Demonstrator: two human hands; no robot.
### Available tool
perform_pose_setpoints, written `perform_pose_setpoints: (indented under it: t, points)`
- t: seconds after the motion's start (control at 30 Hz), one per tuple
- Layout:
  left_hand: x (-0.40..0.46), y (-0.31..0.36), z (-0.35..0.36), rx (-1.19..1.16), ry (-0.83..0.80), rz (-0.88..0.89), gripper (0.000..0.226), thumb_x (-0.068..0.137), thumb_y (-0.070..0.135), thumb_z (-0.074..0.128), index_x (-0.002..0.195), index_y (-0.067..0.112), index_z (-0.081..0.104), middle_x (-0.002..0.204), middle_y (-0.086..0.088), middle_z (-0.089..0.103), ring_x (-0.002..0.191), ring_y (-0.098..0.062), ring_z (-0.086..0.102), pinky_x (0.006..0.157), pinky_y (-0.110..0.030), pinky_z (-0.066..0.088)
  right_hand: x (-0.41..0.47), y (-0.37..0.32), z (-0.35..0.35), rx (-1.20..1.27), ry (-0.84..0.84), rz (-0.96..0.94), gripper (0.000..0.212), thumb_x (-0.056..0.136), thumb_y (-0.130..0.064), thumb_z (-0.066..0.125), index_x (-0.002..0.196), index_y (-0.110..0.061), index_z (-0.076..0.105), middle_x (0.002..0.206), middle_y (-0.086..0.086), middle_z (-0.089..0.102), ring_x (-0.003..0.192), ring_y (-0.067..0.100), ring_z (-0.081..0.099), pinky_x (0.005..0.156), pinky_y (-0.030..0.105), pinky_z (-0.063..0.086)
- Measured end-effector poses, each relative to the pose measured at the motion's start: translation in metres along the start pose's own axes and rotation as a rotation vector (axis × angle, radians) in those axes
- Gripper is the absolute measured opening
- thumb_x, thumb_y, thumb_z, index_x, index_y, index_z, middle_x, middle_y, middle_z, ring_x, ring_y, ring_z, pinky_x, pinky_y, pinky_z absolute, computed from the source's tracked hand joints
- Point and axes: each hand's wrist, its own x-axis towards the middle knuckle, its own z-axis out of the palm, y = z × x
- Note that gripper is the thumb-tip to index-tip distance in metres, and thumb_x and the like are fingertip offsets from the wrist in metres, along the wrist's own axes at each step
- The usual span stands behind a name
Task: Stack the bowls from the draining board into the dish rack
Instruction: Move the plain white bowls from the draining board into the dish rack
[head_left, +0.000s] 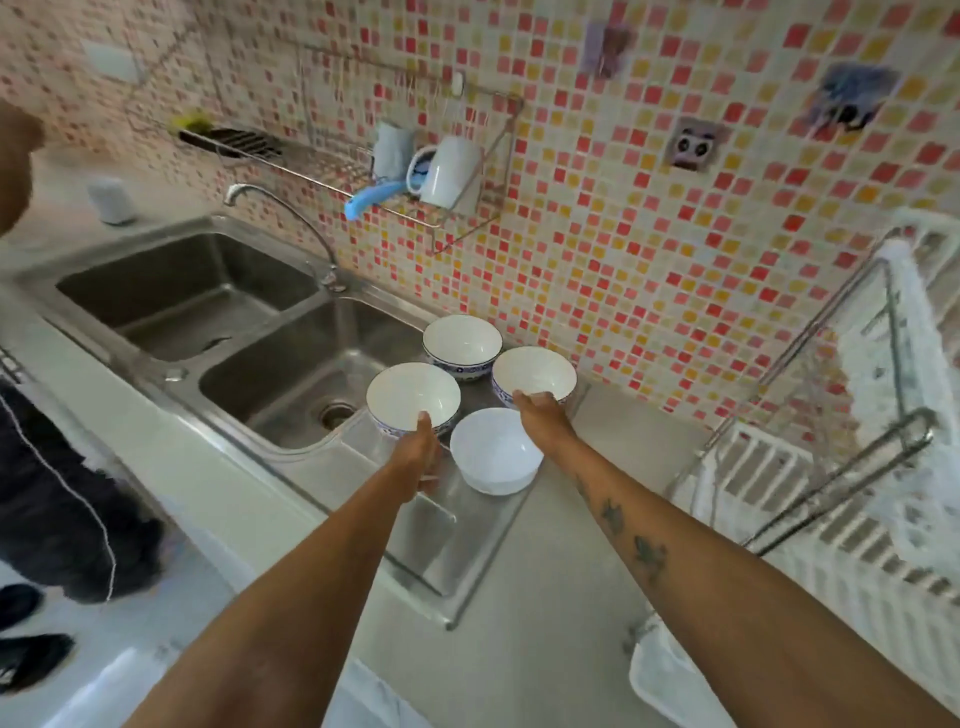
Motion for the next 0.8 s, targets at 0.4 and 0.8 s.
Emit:
perform_pose_setpoints:
  t: [0.4, 0.8]
  points:
    - [0.022, -0.03, 0.038, -0.039, -0.123, -0.063, 0.047, 0.099, 0.045, 0.038, 0.142, 0.028, 0.03, 0.136, -0.019, 0.051, 0.103, -0.04, 0.062, 0.055, -0.034, 0.052, 0.023, 0.054, 0.032, 0.059, 0.062, 0.252, 0.062, 0.084, -0.009, 0.049, 0.142, -0.019, 0.029, 0.139, 0.013, 0.047, 0.125, 0.034, 0.047, 0.101, 0.04, 0.044]
    - [-0.005, -0.018, 0.024, -0.139, -0.308, 0.155, 0.046, 0.091, 0.01, 0.051, 0.131, 0.031, 0.04, 0.126, -0.004, 0.049, 0.114, -0.041, 0.054, 0.065, -0.046, 0.063, -0.011, 0.042, 0.017, 0.347, 0.089, 0.231, 0.05, 0.088, -0.004, 0.042, 0.131, -0.027, 0.038, 0.127, 0.001, 0.047, 0.109, 0.026, 0.05, 0.05, 0.032, 0.055]
